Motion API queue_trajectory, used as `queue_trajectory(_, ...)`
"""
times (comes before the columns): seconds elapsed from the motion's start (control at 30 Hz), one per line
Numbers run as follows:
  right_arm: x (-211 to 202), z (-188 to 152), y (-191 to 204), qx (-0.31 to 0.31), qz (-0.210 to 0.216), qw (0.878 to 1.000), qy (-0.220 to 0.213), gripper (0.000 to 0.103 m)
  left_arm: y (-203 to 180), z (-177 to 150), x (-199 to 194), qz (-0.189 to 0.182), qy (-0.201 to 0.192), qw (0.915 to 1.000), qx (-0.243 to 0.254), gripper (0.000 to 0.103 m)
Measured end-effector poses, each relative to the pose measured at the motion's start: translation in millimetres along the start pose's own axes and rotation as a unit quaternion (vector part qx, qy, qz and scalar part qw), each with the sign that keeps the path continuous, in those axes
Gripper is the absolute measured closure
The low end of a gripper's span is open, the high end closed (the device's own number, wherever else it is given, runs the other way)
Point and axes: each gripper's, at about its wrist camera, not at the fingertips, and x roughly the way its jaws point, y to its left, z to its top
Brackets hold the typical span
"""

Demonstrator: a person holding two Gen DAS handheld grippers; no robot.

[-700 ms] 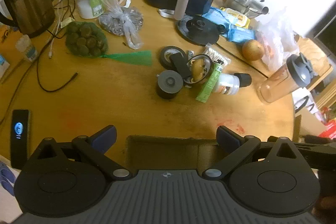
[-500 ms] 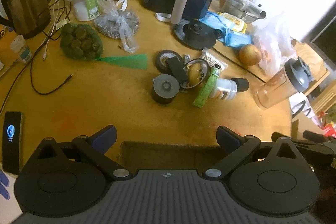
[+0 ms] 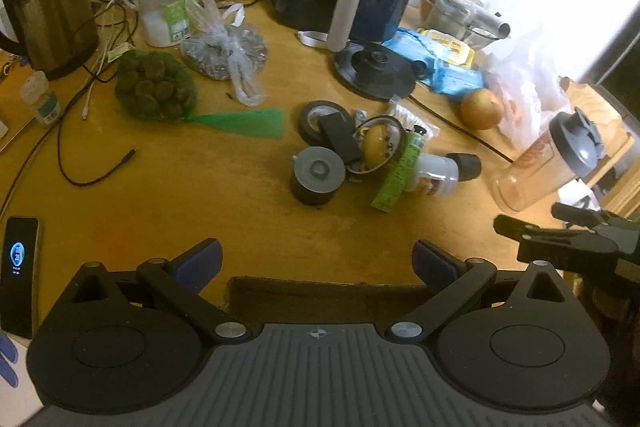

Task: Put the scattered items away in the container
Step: 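Move the right gripper toward the white jar with orange label, then close the right gripper around the white jar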

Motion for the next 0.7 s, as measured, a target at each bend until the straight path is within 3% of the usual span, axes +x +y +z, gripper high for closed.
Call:
queue_trajectory(0.3,33,14,18,-0.021,0.036,0.999,-0.017,0.0,6,-3,3,0.016,0.005,0.9994,-0.029,0.0)
queue_trajectory(0.57,74,19,34,0.014,0.015,1.0,0.01,0.002,12,-9,3,0.028,0.013,0.9979,-0.057,0.0)
queue_trajectory(0.7,93,22,45,0.009,0.003,1.0,0.01,0.009,22,-12,4,0.032,0.021,0.9957,-0.084,0.0)
